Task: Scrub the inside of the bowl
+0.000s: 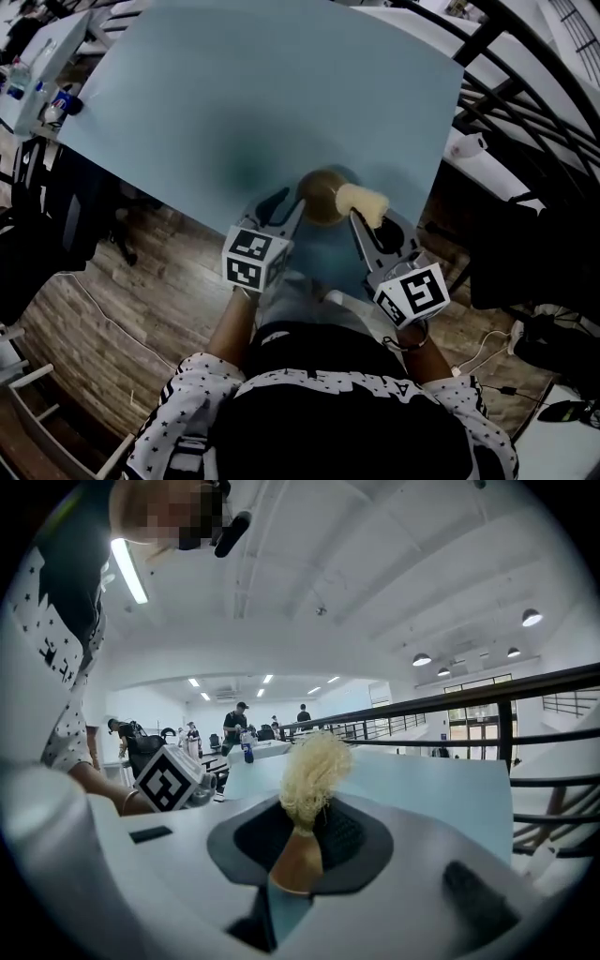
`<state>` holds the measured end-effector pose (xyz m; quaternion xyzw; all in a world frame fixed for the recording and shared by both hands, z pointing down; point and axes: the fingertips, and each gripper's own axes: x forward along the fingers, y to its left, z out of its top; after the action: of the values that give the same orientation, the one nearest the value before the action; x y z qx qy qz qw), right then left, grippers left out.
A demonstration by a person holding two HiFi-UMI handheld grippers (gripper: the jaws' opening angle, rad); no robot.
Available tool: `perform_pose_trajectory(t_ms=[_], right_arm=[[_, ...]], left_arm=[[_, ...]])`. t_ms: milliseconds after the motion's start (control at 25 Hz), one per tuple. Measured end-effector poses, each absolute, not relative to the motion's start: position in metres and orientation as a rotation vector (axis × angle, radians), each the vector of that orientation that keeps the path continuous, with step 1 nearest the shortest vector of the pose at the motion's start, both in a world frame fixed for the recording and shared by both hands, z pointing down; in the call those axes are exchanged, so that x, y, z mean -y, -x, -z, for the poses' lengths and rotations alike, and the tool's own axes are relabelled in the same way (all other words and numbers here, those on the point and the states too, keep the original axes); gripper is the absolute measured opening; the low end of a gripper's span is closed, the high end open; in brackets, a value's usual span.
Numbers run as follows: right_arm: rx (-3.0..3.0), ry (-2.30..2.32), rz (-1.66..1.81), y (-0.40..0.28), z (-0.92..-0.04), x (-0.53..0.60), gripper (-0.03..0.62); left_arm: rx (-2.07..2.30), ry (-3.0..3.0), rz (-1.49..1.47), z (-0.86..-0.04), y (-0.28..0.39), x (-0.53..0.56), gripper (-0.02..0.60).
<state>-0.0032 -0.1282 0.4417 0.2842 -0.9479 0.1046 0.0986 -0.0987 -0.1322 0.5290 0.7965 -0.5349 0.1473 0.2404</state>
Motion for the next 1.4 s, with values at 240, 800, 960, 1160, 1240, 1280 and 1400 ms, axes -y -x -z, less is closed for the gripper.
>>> perform_pose_trajectory(t_ms=[240, 800, 960, 1160, 1240, 1280, 1400], right_arm=[[2.796, -0.879, -0.339, -0.001, -0.438, 0.133, 0.06], [2.783, -0.939, -0.36, -0.008, -0.435, 0.137, 0.061], [2.782, -0.96, -0.362, -0.011, -0.435, 0.138, 0.061], [2.78, -0.971, -0.359, -0.012, -0.434, 0.139, 0.061], [2.779, -0.972, -0.357, -0.011, -0.434, 0.138, 0.061], [2.777, -0.973, -0.355, -0.01, -0.434, 0.138, 0.061], [2.766, -0.975, -0.35, -0.008, -0.436, 0.139, 0.061]], left_arm=[[1.393, -2.145, -0.462, -0.547, 0.091, 0.14, 0.118], [1.327, -2.119, -0.611, -0.566, 0.088, 0.159, 0.116], [1.331, -2.129, -0.709, -0.572, 0.087, 0.158, 0.06], [1.302, -2.133, -0.684, -0.567, 0.081, 0.159, 0.044], [1.302, -2.131, -0.652, -0.563, 0.081, 0.16, 0.034], [1.304, -2.127, -0.628, -0.561, 0.081, 0.161, 0.032], [1.315, -2.117, -0.569, -0.554, 0.083, 0.162, 0.026]])
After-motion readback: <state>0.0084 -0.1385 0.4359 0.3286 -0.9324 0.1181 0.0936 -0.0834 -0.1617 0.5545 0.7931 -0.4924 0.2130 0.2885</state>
